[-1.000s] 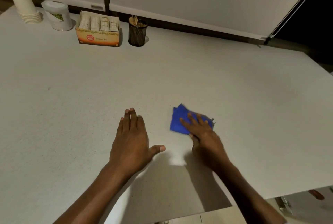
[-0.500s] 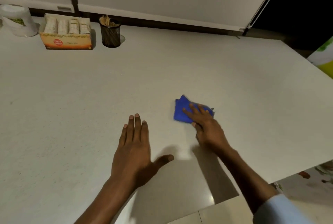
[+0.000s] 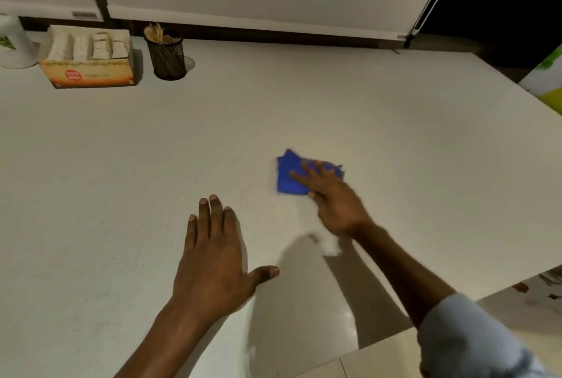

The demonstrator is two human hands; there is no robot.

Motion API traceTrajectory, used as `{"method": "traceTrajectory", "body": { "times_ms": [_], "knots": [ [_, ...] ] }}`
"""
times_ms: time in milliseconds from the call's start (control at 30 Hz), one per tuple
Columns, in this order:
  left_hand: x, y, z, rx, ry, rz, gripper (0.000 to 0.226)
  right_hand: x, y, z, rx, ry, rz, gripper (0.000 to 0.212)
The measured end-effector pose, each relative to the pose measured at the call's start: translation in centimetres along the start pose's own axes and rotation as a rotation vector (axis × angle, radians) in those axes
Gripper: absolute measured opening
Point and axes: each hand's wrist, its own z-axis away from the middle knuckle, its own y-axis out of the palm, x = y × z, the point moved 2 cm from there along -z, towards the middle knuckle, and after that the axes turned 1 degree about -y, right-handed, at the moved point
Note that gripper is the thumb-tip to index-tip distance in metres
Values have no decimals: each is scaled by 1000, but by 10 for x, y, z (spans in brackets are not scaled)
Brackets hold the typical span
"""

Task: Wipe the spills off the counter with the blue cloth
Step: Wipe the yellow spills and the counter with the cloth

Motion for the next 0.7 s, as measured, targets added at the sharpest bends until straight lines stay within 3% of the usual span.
{"method": "traceTrajectory", "body": {
  "times_ms": [167,300,467,700],
  "knots": [
    [1,-3,7,-41,9,39,140,-36,-20,-73,-95,257,15,49],
    [5,-1,8,-82,39,69,137,22,20,-86,-77,122,-56,53],
    [28,-13,11,-236,-34,221,136,78,38,-22,84,-168,-67,55],
    [76,-16,19,-219,-171,68,145,56,29,-61,-29,51,-21,52]
  ]
}}
